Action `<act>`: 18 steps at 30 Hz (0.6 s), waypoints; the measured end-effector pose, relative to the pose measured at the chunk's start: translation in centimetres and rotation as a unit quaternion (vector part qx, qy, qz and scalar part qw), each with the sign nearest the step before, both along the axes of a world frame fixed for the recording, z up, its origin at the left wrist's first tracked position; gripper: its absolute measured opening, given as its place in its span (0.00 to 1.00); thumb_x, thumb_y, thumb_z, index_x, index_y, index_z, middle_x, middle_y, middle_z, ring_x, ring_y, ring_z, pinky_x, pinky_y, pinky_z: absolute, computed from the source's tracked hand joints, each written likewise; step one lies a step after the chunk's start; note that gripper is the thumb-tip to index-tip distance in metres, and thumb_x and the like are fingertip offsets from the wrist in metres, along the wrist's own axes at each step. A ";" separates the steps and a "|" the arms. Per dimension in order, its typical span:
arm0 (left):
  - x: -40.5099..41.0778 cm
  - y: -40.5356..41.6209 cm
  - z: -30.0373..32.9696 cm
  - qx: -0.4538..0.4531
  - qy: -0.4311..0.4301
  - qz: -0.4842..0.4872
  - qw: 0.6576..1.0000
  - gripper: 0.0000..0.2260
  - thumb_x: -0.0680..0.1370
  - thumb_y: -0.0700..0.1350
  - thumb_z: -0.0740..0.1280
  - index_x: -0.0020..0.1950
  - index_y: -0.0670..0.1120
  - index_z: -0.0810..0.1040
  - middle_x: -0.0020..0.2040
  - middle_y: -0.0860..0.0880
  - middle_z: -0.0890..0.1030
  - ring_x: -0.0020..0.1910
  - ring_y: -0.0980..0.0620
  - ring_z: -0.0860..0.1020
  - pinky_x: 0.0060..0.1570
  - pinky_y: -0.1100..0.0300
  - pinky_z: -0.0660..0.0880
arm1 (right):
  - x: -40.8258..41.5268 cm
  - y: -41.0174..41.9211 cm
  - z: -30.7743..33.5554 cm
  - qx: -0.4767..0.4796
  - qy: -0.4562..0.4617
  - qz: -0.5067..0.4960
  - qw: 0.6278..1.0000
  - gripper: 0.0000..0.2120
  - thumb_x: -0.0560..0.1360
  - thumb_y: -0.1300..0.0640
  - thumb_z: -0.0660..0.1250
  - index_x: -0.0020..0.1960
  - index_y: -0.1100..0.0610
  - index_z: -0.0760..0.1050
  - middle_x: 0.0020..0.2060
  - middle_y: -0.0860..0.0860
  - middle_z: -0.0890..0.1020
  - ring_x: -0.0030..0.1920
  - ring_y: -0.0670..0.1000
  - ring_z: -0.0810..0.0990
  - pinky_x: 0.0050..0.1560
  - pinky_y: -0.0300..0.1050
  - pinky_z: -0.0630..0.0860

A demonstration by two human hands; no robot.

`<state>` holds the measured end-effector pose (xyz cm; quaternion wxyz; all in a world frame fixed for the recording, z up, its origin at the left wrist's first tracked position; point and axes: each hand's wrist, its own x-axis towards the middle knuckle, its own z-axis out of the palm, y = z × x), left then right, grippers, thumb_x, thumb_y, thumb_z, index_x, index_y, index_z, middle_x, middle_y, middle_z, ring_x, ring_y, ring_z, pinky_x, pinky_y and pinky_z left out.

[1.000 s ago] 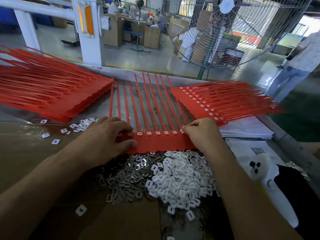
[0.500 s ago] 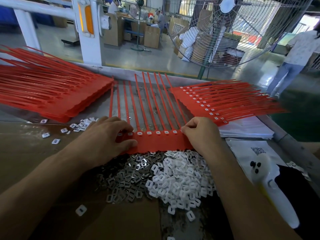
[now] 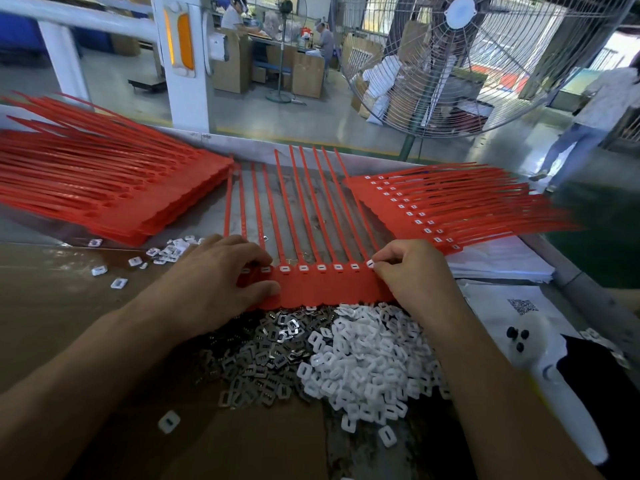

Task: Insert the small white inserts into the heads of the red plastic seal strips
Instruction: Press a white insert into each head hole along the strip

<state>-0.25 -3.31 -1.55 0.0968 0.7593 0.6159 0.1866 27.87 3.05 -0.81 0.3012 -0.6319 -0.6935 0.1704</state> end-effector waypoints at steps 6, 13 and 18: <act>0.0 0.1 0.0 0.000 0.001 0.001 1.000 0.29 0.70 0.73 0.57 0.65 0.60 0.75 0.60 0.61 0.75 0.60 0.57 0.69 0.66 0.51 0.69 | 0.3 0.0 0.2 -0.011 0.021 -0.004 1.000 0.06 0.78 0.59 0.71 0.49 0.52 0.87 0.41 0.43 0.85 0.42 0.43 0.83 0.42 0.39 0.78; 0.1 -0.1 0.2 0.001 0.003 0.001 1.000 0.29 0.71 0.72 0.58 0.66 0.60 0.75 0.61 0.61 0.75 0.61 0.56 0.70 0.66 0.51 0.69 | 0.3 0.0 0.3 -0.022 0.006 -0.002 1.000 0.07 0.79 0.60 0.70 0.50 0.52 0.87 0.42 0.46 0.86 0.42 0.46 0.83 0.44 0.44 0.80; 0.2 -0.1 0.2 0.007 0.003 0.003 1.000 0.26 0.73 0.69 0.61 0.66 0.59 0.76 0.61 0.60 0.75 0.61 0.56 0.70 0.66 0.51 0.69 | 0.2 -0.2 0.3 -0.020 -0.025 0.010 0.999 0.08 0.80 0.60 0.69 0.51 0.53 0.87 0.43 0.47 0.86 0.42 0.46 0.83 0.41 0.41 0.76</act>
